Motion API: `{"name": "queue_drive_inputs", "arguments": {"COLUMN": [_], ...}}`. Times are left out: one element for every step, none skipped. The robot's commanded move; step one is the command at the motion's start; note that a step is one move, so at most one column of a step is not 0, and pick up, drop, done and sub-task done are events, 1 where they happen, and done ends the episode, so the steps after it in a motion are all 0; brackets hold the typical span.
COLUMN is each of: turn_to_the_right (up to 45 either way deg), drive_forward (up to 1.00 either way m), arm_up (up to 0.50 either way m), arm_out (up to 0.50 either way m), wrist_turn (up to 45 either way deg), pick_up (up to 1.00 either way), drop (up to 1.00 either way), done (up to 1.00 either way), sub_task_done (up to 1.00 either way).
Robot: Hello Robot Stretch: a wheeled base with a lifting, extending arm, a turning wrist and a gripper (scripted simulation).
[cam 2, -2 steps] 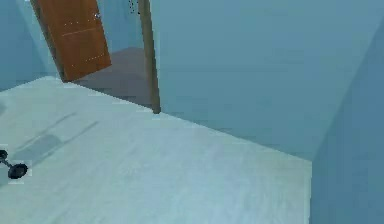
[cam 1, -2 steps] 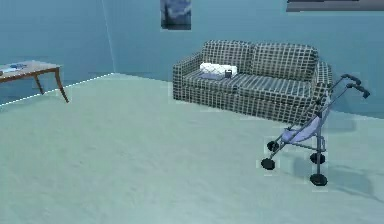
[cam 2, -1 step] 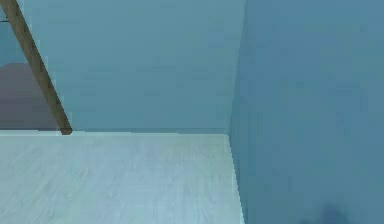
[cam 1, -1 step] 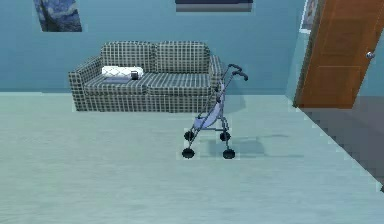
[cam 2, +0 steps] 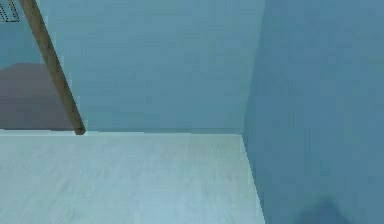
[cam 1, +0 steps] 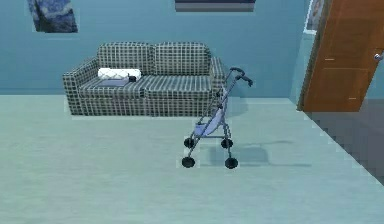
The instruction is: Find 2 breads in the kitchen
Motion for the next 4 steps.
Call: {"name": "queue_drive_inputs", "arguments": {"turn_to_the_right": [-45.0,-42.0,0.0,0.0], "drive_forward": [0.00,0.00,1.00,0.10], "arm_up": [0.00,0.00,0.00,0.00], "arm_out": [0.00,0.00,0.00,0.00], "wrist_turn": [0.0,0.0,0.0,0.0], "pick_up": [0.00,0.00,0.00,0.00], "drop": [0.00,0.00,0.00,0.00], "done": [0.00,0.00,0.00,0.00], "sub_task_done": [0.00,0.00,0.00,0.00]}}
